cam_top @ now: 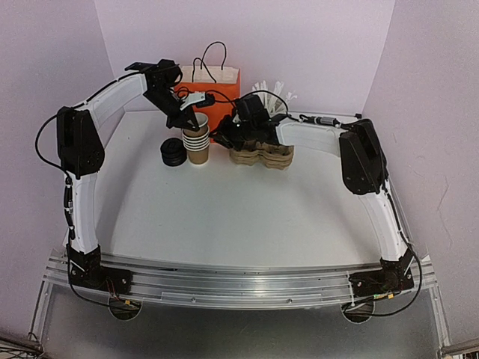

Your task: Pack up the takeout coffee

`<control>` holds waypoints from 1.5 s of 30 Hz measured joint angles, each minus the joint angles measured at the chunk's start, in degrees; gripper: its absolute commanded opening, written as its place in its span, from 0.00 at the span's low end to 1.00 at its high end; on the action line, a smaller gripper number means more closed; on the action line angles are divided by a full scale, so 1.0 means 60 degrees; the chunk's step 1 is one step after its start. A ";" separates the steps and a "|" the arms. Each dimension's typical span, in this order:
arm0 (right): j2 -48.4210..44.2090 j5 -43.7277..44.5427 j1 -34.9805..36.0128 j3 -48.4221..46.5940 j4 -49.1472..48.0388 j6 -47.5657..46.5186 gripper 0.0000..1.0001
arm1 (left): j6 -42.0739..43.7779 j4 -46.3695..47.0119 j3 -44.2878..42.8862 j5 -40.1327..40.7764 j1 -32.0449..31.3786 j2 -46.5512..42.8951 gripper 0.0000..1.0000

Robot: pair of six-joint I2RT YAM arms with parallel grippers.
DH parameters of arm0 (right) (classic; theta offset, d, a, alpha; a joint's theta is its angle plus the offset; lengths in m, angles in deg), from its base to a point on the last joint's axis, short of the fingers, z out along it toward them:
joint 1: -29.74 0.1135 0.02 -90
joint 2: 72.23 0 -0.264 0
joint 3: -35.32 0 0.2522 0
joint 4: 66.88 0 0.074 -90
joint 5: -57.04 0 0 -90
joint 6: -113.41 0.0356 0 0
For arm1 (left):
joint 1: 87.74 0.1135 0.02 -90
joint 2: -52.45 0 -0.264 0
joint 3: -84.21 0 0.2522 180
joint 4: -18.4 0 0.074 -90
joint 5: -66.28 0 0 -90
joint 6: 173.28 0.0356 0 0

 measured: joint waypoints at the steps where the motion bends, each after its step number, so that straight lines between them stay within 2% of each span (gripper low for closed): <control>1: 0.0000 0.0010 0.0003 0.0018 0.0057 -0.0027 0.20 | 0.0063 -0.0013 -0.0078 0.0006 -0.0008 -0.0002 0.00; 25: -0.0293 0.0202 0.0164 0.0103 0.0172 -0.0736 0.23 | 0.1557 -0.0754 -0.0397 0.0584 -0.0075 -0.1180 0.00; 29: -0.0624 0.0330 0.0156 0.0223 0.0247 -0.0875 0.24 | 0.1624 -0.0805 -0.0523 0.0167 -0.0072 -0.1600 0.00; 36: -0.1410 0.0960 0.0023 0.1353 0.0670 -0.1338 0.26 | 0.1649 -0.1122 -0.0533 -0.0651 -0.0293 -0.3162 0.00; 40: -0.1854 0.1278 -0.0044 0.1975 0.0891 -0.1609 0.28 | 0.1964 -0.1267 0.0848 -0.0577 -0.0919 -0.4176 0.00; 45: -0.2761 0.1810 -0.0072 0.2724 0.1127 -0.1961 0.28 | 0.2400 -0.0694 0.4271 -0.0179 -0.1995 -0.5172 0.00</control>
